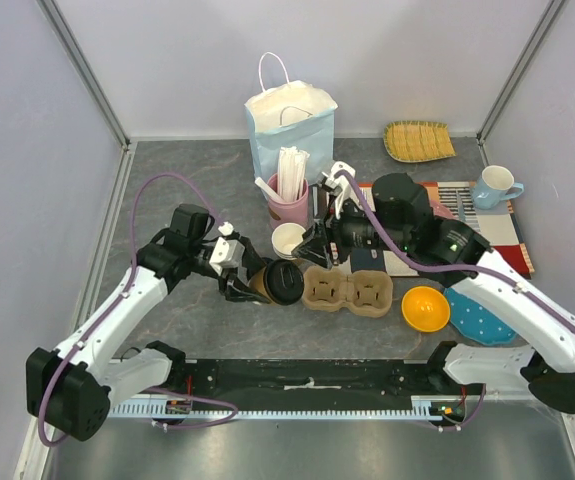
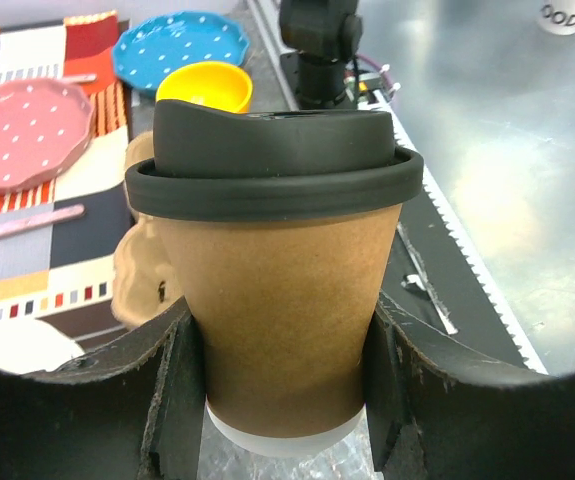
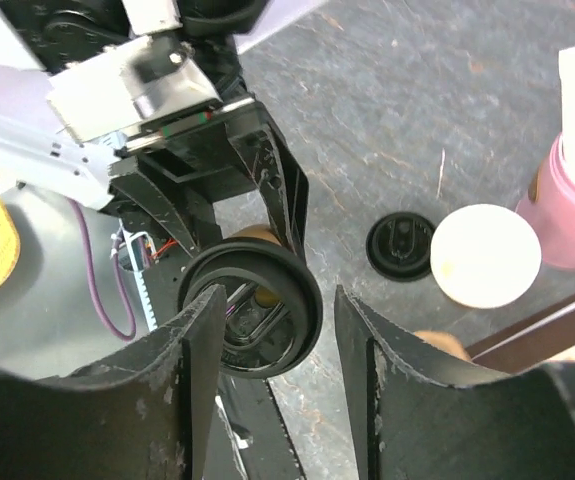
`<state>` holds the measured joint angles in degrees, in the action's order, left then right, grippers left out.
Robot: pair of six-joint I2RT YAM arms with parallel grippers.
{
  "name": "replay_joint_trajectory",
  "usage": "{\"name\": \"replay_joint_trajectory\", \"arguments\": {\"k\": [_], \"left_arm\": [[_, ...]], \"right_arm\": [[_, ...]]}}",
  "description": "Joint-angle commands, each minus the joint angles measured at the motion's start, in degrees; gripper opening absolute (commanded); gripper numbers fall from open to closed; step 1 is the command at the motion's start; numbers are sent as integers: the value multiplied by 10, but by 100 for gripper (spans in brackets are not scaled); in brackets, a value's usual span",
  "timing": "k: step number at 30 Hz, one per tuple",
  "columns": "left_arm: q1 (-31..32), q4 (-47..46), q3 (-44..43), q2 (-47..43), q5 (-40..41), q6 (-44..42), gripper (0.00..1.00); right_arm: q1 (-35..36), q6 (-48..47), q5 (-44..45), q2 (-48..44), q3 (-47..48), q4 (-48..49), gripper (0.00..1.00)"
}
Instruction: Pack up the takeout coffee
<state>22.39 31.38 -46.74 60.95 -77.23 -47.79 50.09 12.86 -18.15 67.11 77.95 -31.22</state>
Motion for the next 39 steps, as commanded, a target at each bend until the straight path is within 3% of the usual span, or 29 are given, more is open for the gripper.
{"name": "replay_joint_trajectory", "arguments": {"k": [1,7,23,34,39], "left_arm": [[15,-1,4,-21,-66,19,48],[18,-2,-1,-28,-73,29,48],[42,-2,-7,-26,-57,24,49],[42,-2,-11,-20,-46,19,49],[42,-2,-8,-20,-42,16,49]], "right_arm": [[-4,-123,-101,-1,55,-66,54],[-4,-203,-136,46,101,-149,67],[-5,-295,-163,106,135,-171,48],[-4,-311,-211,107,142,-198,50],[-5,-313,-244,103,157,-205,55]]}}
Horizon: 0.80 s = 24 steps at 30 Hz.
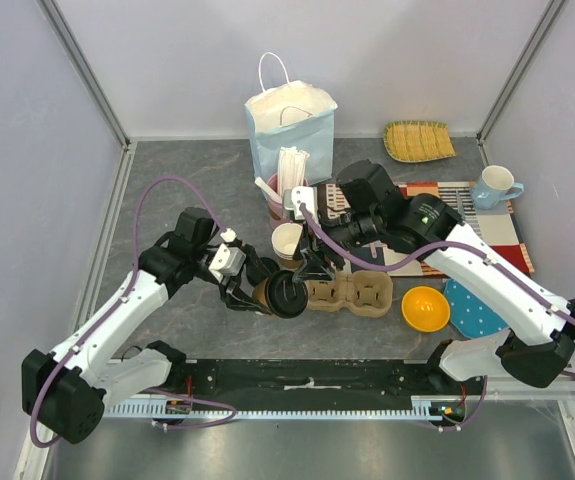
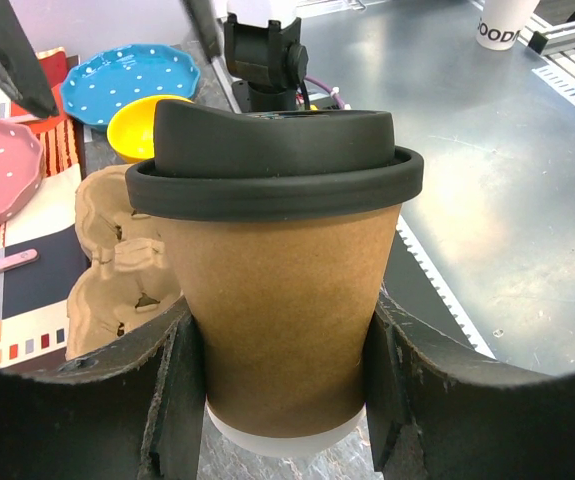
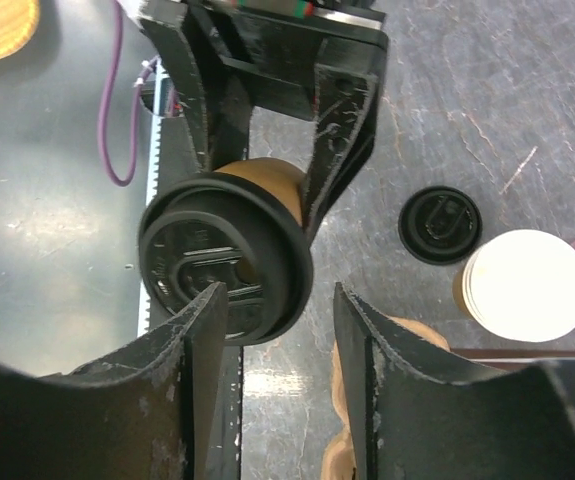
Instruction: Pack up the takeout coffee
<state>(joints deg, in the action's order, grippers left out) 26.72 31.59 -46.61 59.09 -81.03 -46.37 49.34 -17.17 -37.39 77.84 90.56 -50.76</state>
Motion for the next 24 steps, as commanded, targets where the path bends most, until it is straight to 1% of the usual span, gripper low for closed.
{"name": "replay_joint_trajectory", "arguments": {"k": [1,3,7,9,13,21,24], "left_arm": [[-1,-4,-10,-2,-3,1,49],[-1,-4,-11,-1,-4,1,49],[-1,-4,-16,2,-3,1,49],[-1,-4,-17,2,-1,3,49],[-1,-3,-21,2,-1,5,49],[-1,-4,-21,2,-2,3,49],[-1,-4,-21,2,-4,3,49]], "right_arm": [[4,-13,-52,-4,33,-11,55],[3,-5,-42,-2,32,-10,55],[10,0,-22,5,19,1,49],[15,2,-8,6,15,14,49],[21,8,-7,7,8,38,47],[23,-3,21,6,-20,33,45],[23,-8,28,8,-21,32,43]]}}
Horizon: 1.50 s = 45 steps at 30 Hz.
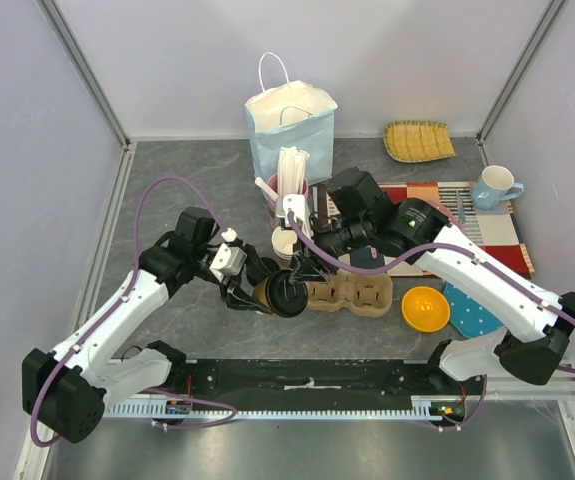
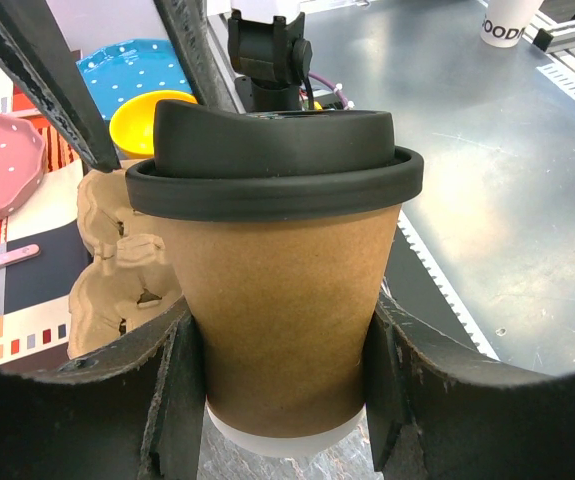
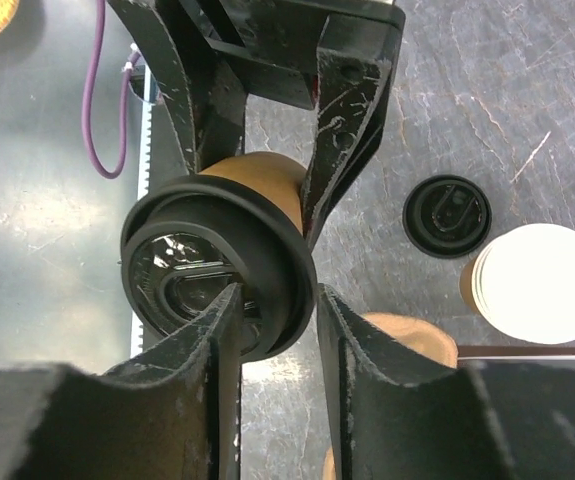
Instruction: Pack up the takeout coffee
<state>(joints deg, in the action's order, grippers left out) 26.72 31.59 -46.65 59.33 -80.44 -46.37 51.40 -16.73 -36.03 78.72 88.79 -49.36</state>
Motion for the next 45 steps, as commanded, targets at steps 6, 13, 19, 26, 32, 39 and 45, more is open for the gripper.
{"name": "replay_joint_trajectory", "arguments": {"k": [6,13,19,26,32,39,45], "left_arm": [[-1,-4,-20,1,-10,3,49],[-1,-4,-17,2,-10,3,49],[-2,-10,-15,5,6,7,52],[-2,-76,5,1,38,61,66],[-2,-85,13,1,80,58,81],[-3,44,11,-1,146,-95,100],[-25,87,16,-20,184,-109,100]], "right_arm": [[3,-11,8,13,3,16,32],[3,-7,-15,19,16,16,29],[4,2,-17,22,14,14,15],[5,13,4,14,-3,13,11],[4,22,42,-1,-35,11,1],[5,61,101,7,-95,29,0],[4,134,140,26,-136,95,0]]}}
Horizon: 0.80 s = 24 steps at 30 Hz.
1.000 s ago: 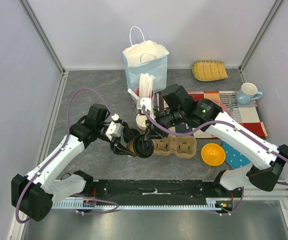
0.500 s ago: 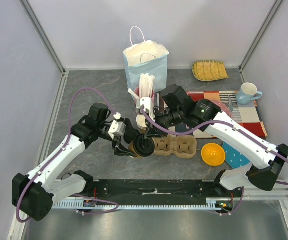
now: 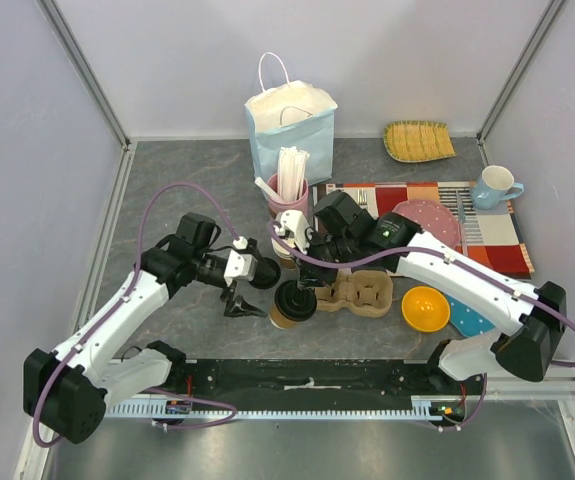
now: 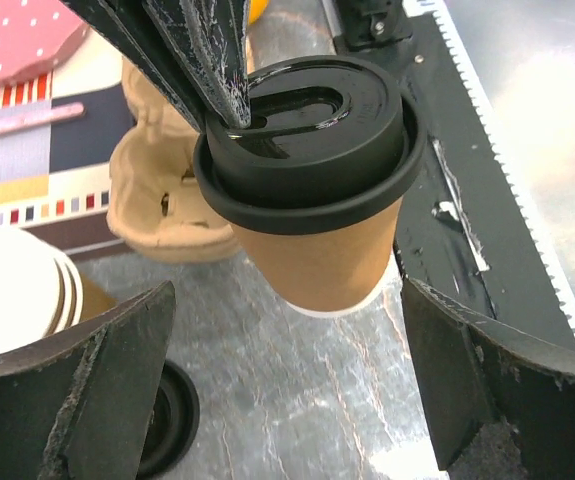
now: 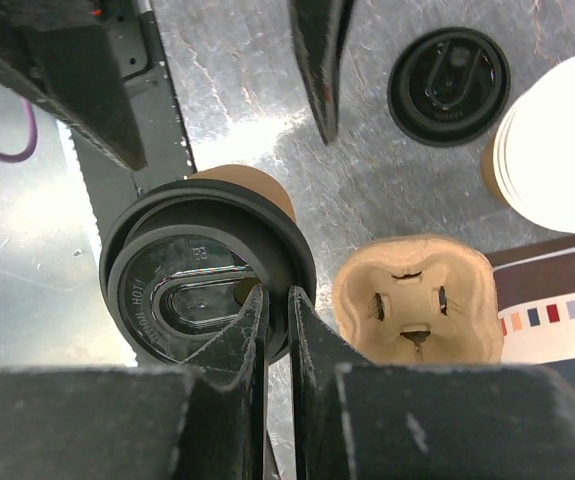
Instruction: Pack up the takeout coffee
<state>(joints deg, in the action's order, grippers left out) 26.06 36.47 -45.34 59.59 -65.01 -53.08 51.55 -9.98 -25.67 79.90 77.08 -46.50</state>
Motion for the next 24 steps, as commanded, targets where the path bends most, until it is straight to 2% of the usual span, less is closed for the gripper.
{"name": "replay_joint_trajectory", "arguments": {"k": [1,3,5,8,9,14,18,21,24], "left_arm": [[-25,34,3,-28,29,-31,100],[-50,6,12,-54,31,27,100],[-80,-29,26,-87,36,65,100],[-111,-72,54,-126,62,168,100],[-116,-111,62,-156,74,194,100],[-118,-234,117,-240,196,390,99],[-117,-241,127,-275,295,436,97],[-118,-228,134,-294,332,439,97],[-117,-221,140,-304,333,434,96]], "right_arm": [[3,79,47,17,-28,76,0],[9,98,63,26,-33,98,0],[16,126,109,33,-38,110,0],[36,152,177,43,-38,120,0],[42,160,190,46,-38,125,0],[73,193,243,83,-33,136,0],[98,211,278,121,-11,126,0],[117,211,311,155,17,97,0],[128,211,321,179,33,81,0]]}}
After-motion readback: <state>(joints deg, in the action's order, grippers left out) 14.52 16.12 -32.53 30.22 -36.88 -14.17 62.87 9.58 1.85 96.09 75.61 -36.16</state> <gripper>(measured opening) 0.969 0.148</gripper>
